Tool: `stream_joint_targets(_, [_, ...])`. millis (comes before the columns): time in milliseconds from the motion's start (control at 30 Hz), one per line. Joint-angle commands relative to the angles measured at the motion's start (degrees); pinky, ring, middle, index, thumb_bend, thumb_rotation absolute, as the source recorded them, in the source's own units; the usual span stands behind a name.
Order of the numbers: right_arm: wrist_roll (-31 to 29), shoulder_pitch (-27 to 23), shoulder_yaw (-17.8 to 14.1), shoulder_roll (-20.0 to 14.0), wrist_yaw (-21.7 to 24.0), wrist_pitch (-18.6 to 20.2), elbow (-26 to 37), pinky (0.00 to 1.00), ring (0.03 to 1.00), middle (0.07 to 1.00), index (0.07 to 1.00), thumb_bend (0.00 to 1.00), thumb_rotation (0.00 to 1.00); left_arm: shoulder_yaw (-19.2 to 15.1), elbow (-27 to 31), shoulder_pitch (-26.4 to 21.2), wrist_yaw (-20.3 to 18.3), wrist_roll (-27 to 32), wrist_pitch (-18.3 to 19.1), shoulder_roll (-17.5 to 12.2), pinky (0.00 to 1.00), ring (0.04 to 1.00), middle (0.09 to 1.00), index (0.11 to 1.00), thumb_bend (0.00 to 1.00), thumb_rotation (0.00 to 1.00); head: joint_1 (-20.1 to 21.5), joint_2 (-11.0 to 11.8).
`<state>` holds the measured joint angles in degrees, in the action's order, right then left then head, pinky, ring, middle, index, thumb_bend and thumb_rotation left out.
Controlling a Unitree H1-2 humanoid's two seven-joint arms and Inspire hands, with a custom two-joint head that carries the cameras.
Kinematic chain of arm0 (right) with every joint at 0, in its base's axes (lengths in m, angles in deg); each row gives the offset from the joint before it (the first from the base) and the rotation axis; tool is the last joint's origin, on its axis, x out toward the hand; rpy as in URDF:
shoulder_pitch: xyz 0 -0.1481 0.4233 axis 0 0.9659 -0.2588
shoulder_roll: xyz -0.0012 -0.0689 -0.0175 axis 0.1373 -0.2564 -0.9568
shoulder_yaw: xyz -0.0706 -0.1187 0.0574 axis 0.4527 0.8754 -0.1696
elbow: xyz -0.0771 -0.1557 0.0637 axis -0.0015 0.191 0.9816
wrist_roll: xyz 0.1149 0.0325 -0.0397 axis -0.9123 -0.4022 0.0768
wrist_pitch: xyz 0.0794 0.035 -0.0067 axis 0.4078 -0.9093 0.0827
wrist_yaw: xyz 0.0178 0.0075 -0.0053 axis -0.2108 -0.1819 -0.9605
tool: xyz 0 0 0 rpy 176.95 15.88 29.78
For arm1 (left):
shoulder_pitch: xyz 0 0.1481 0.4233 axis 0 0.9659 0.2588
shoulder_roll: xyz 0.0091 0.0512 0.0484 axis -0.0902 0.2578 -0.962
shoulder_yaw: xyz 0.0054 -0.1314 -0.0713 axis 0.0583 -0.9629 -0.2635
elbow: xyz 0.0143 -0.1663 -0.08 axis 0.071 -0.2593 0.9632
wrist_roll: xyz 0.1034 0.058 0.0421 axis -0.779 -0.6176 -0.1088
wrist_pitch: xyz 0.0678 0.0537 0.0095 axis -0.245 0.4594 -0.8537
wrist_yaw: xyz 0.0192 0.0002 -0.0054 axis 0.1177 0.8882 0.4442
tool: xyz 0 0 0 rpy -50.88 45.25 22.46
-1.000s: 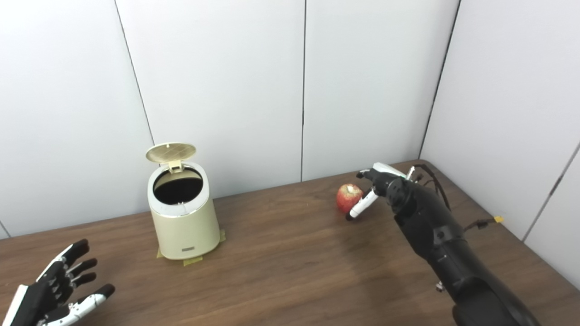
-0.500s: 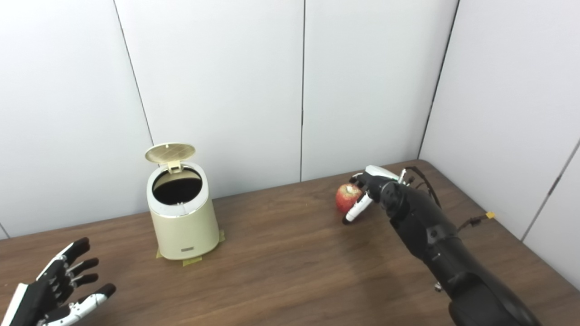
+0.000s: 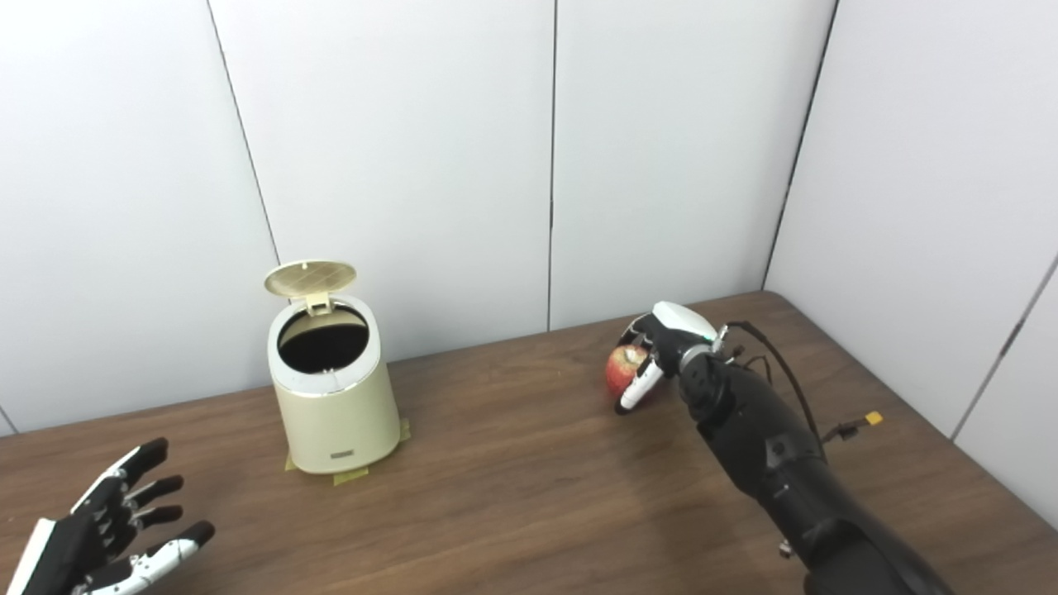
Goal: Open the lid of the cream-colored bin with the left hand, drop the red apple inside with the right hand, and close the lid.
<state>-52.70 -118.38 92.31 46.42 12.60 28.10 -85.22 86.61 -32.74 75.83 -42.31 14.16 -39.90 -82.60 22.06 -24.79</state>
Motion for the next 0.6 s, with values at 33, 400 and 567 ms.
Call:
stream_joint_targets(33, [-0.2,-1.8,-1.1,-0.9,-4.3,-3.4,0.7,0.53,0.570,0.546,0.451,0.52,0.00,-0.1,1.7,-1.4,-0.1,0.7,-1.0,-0.7,0.73,0.827,0.927,0.888,0.66,0.00,0.0,-0.2])
stream_joint_targets(400, [-0.5,-0.6,-2.1,0.2,-12.8,-8.0,-1.0,0.44,0.493,0.516,0.463,0.53,0.00,0.1,0.8,-1.5,-0.7,1.3,-1.7,-0.6,0.72,0.826,0.931,0.880,0.66,0.00,-0.9,-0.4])
stream_joint_targets(567, [-0.9,-0.2,-3.0,-0.4,-13.5,-9.7,4.1,0.38,0.420,0.492,0.504,0.52,0.00,0.1,0.4,-1.5,-0.9,1.4,-1.7,-0.5,0.74,0.831,0.932,0.876,0.66,0.00,-2.0,-0.3])
